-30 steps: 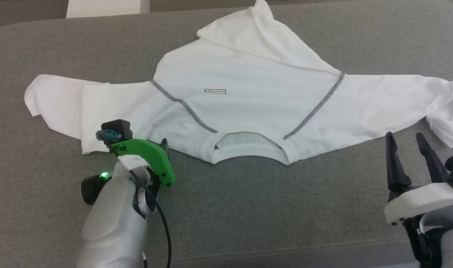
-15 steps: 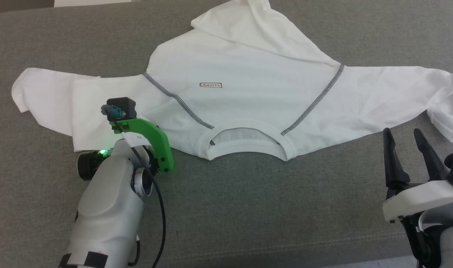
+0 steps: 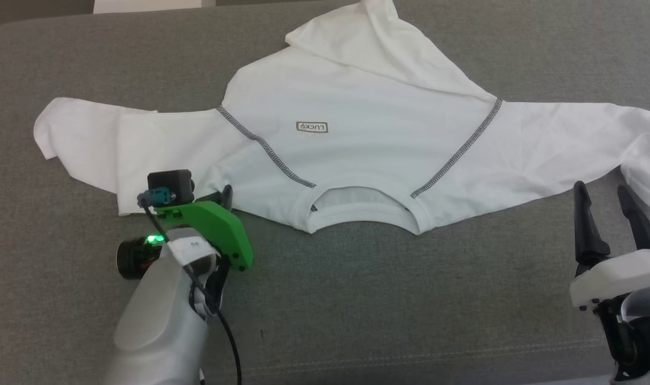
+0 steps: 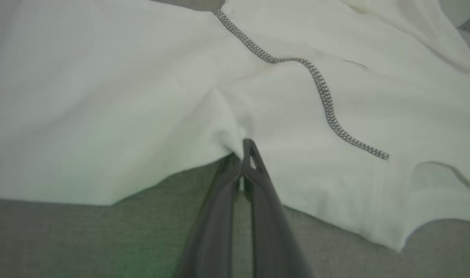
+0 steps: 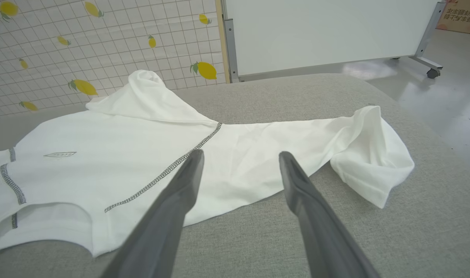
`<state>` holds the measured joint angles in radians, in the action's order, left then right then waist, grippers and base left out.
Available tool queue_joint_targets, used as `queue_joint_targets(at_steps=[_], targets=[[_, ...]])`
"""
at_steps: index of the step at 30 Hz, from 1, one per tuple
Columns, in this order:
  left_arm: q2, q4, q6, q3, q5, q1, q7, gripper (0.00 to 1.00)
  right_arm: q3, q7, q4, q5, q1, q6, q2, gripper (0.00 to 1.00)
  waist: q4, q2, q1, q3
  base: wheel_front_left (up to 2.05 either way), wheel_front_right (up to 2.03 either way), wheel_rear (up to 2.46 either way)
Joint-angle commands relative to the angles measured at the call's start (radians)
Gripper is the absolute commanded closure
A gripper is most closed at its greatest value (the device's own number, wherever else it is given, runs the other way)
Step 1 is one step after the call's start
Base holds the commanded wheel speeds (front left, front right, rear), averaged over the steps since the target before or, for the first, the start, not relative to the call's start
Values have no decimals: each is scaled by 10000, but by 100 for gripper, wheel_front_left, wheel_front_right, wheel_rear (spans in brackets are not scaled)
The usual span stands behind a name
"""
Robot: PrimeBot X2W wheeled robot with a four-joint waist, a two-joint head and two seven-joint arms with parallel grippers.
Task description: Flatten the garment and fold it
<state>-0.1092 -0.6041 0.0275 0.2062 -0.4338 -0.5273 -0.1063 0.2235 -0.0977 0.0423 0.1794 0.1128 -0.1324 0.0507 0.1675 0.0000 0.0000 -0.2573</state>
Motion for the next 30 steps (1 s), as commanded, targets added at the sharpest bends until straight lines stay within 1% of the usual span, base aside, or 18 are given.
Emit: queue_joint_targets(at_steps=[1,7,10,13,16,19,23,26,27,28,29,30], targets=[[-92,428,59,-66,-167,396,129,100,170,-132,-208,-41,261,17,-5,0,-156,0,0,64,0,0,0],[-274,2275,310,-77,-208,1585,2,100,772,-859,-1561,-218,1124,17,-5,0,-514,0,0,11,0,0,0],[-351,2913,496,-99,-229,2008,-187,100,1147,-1422,-2621,-289,1746,17,-5,0,-673,0,0,-52,0,0,0],[-345,3358,545,-29,-268,2246,-353,100,1193,-2095,-3626,-310,2212,17,-5,0,-841,0,0,-121,0,0,0],[-305,3676,566,53,-315,2382,-466,100,914,-2887,-4399,-269,2448,17,-5,0,-1006,0,0,-171,0,0,0],[-266,3865,593,92,-365,2472,-505,100,854,-3351,-4793,-371,2498,17,-5,0,-1088,0,0,-198,0,0,0],[-252,4011,585,167,-410,2539,-571,100,826,-3480,-5025,-495,2580,17,-5,0,-1151,0,0,-251,0,0,0],[-280,4091,579,198,-433,2562,-612,100,580,-3910,-5209,-511,2584,17,-5,0,-1152,0,0,-295,0,0,0],[-289,4110,581,201,-442,2566,-625,100,507,-4060,-5222,-502,2578,17,-5,16,-1147,0,0,-307,0,0,0],[-295,4132,584,202,-455,2567,-633,100,425,-4230,-5206,-486,2570,17,-5,50,-1140,0,0,-322,0,0,0],[-298,4146,586,204,-466,2567,-639,100,379,-4318,-5157,-483,2568,17,-5,61,-1134,0,0,-334,0,0,0],[-303,4160,589,209,-474,2561,-647,100,335,-4353,-5055,-509,2571,17,-5,77,-1128,0,0,-353,0,0,0]])
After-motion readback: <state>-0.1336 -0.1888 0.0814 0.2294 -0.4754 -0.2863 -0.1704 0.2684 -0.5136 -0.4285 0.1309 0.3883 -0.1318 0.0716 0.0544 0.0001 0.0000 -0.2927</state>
